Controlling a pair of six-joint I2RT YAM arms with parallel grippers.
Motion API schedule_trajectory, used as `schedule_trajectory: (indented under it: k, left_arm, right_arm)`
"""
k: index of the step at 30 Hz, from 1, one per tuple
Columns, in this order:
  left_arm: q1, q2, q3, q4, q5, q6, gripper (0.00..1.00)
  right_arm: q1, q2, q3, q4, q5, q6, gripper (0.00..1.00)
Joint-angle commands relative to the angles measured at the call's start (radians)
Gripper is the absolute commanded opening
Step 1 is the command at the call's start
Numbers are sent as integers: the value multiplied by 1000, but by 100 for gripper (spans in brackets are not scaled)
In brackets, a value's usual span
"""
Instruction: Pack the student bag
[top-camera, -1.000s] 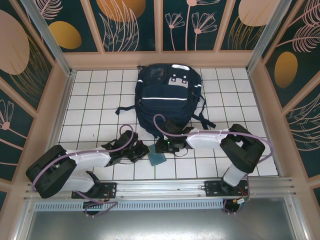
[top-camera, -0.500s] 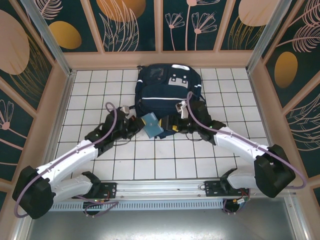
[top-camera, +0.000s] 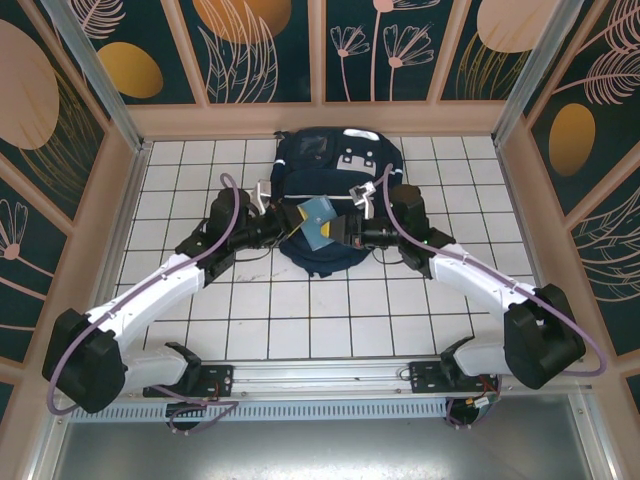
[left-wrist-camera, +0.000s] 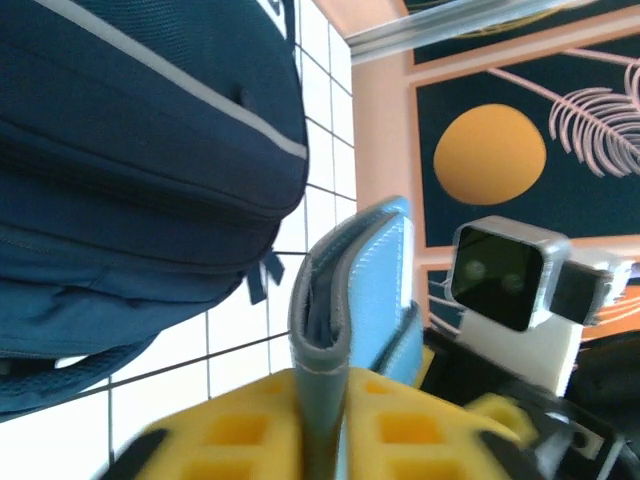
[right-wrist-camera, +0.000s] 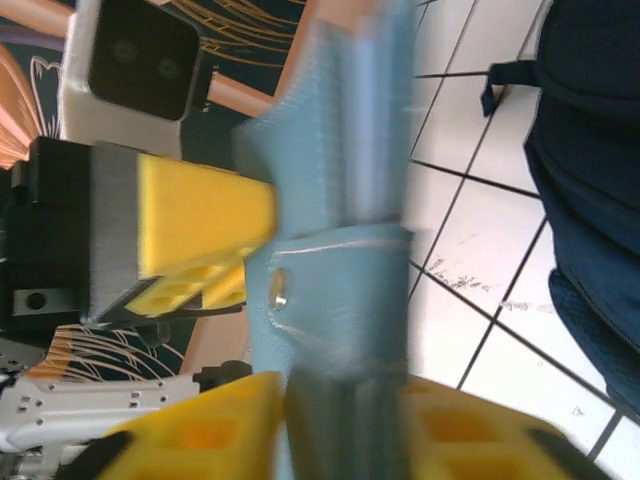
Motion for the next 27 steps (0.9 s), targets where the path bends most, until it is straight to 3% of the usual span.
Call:
schedule_trajectory:
  k: [1, 2, 3, 6, 12, 19, 27]
  left_arm:
    - [4, 20, 55, 13, 17, 39, 41]
    - [3, 30, 81, -48, -16, 84, 56]
    - [1, 40, 113, -119, -66, 136, 64]
    - [-11, 67, 179, -245, -199, 293, 73]
    - [-104, 228, 351, -415, -323, 588, 78]
    - [-175, 431, 557, -536, -477, 879, 82]
    - [-177, 688, 795, -757, -516, 1113, 86]
  right_arm:
    - [-35, -25, 28, -42, 82, 1, 14]
    - [-47, -36, 27, -75, 115, -3, 11]
    - [-61, -52, 28, -112, 151, -11, 10]
    - [-104, -101, 24, -204, 233, -37, 10]
    - [-245, -156, 26, -392, 297, -58, 10]
    - [-387, -226, -15, -436, 272, -62, 11]
    - [-416, -233, -34, -432, 238, -54, 12]
